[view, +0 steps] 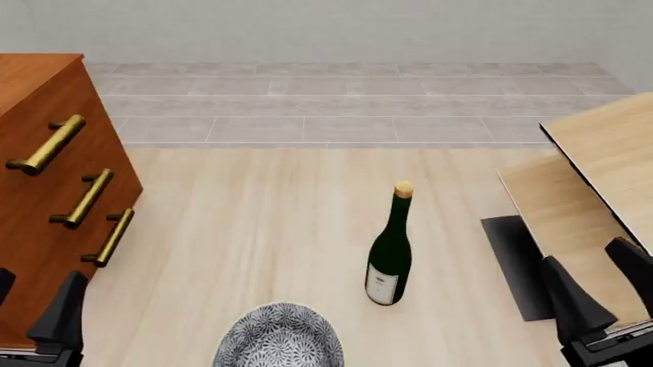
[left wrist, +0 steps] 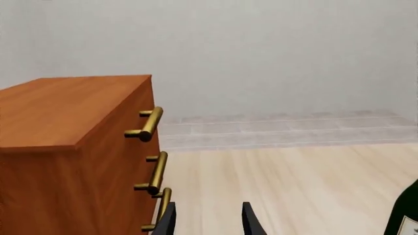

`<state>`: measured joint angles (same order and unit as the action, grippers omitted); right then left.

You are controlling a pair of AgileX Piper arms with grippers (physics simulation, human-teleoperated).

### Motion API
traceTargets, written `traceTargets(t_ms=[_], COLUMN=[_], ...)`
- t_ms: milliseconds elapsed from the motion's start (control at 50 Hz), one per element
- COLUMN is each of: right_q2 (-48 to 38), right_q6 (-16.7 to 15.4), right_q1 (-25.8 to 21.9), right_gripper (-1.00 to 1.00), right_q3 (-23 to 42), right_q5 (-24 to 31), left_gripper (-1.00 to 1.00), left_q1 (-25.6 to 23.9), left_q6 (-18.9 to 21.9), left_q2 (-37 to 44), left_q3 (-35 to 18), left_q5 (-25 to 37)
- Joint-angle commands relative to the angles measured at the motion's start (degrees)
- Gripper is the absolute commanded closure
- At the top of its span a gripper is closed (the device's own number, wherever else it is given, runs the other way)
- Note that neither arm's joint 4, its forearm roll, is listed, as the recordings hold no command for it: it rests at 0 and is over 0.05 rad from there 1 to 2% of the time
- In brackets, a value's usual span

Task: Put the wine bottle on the wine rack.

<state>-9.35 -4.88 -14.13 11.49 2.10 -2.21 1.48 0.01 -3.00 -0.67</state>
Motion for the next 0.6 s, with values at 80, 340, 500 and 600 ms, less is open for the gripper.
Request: traceTargets(t_ms=[80,340,500,600], right_q2=[-8.6,-14.3,-19.0,-22.0], right_q6=[-0.4,-1.1,-0.8,-0.8], right_q1=[-6.4,-10.8,-12.4,-12.8], right_gripper=[-1.0,-1.0,-1.0,-1.0], right_q3=[4.1,6.7,7.8,8.3], right_q5=[-3.4,-6.6,-10.0,-12.4], left_gripper=[-1.0,-1.0,-1.0,-1.0], left_q1=[0.3,0.5,0.7,0.9], left_q6=[-0.1,-0.1,-0.1,-0.1], left_q2=[0.0,0.0,0.0,0.0], left_q3=[-0.8,-1.0,-1.2,-1.7], left_q5=[0.2,-0.2,-0.3,0.0])
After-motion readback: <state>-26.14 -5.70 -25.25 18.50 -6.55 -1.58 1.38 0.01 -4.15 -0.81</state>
